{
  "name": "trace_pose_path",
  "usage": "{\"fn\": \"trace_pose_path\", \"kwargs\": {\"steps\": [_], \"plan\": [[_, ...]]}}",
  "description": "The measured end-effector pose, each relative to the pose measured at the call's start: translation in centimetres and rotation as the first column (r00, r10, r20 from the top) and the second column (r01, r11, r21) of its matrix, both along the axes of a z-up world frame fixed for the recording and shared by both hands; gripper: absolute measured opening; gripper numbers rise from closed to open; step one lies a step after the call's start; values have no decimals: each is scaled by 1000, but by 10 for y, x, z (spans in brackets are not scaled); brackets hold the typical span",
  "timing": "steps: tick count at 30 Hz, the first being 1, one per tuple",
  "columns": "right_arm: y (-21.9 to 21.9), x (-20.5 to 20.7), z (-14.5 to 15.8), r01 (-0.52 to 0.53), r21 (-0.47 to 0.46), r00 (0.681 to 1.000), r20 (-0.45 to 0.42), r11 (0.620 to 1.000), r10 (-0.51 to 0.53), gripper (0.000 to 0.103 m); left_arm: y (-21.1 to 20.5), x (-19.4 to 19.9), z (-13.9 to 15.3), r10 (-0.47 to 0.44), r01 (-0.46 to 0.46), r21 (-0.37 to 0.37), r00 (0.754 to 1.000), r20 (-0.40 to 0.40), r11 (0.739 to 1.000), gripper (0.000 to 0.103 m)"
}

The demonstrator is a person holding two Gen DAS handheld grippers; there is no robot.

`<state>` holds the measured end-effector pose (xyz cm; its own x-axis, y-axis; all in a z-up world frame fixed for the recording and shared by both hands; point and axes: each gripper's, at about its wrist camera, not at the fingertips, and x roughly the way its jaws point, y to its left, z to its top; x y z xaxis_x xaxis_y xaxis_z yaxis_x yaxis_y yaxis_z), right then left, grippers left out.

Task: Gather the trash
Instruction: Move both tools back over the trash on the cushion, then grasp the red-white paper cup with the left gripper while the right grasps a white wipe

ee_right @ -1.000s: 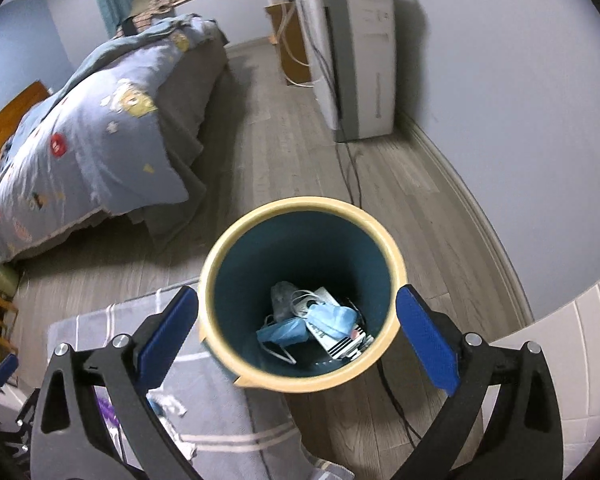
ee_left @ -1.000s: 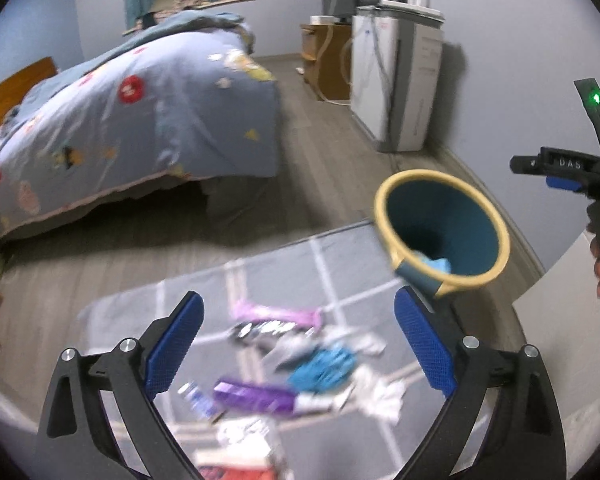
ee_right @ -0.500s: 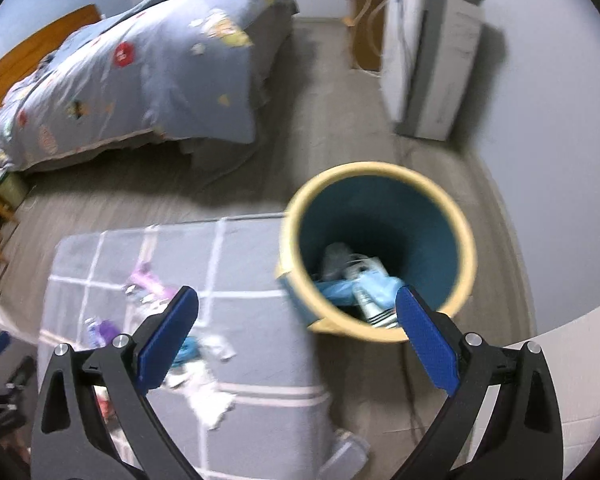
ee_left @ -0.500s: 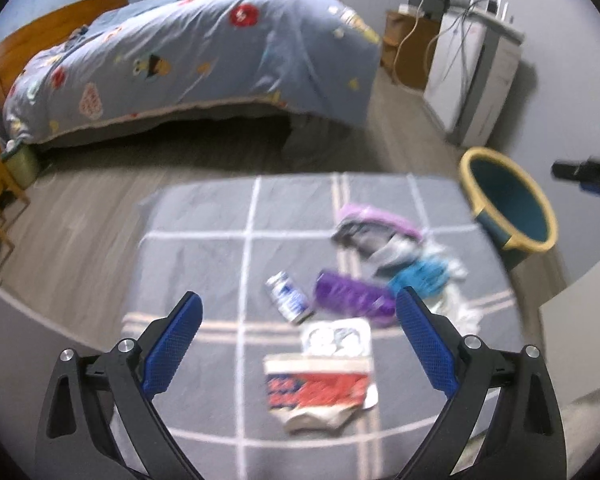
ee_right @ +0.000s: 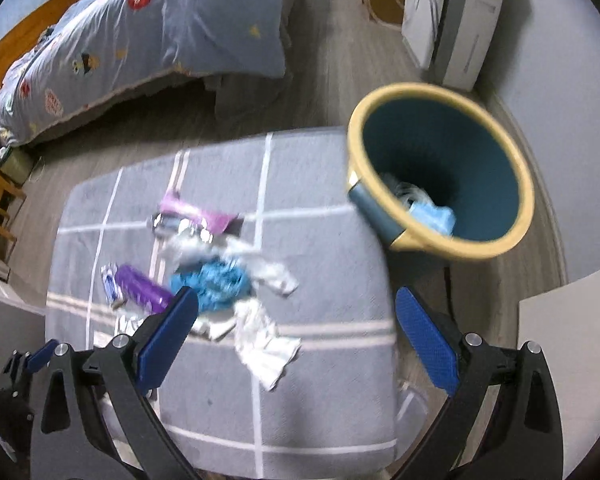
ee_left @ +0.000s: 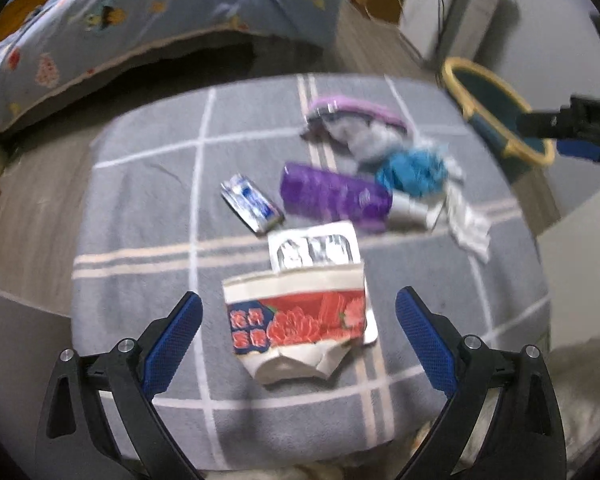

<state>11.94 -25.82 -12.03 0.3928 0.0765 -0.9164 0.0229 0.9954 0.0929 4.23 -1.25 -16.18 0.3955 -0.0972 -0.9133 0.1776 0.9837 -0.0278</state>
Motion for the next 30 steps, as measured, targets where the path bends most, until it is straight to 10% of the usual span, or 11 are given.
{"fn": "trace_pose_path", "kwargs": {"steps": [10, 21, 30], "plan": [[21, -4, -46, -68, -86, 992, -114, 994, 58, 97, 0, 7, -36, -6, 15, 63, 991, -131, 998, 96], [51, -3, -77, -169, -121, 972, -186, 978, 145, 96, 31, 17, -42, 78, -89, -50, 979, -189, 995, 95], [60, 1, -99, -197, -119, 954, -252, 973, 162, 55, 44, 24, -48, 103, -126, -95, 970, -221, 987, 93]]}}
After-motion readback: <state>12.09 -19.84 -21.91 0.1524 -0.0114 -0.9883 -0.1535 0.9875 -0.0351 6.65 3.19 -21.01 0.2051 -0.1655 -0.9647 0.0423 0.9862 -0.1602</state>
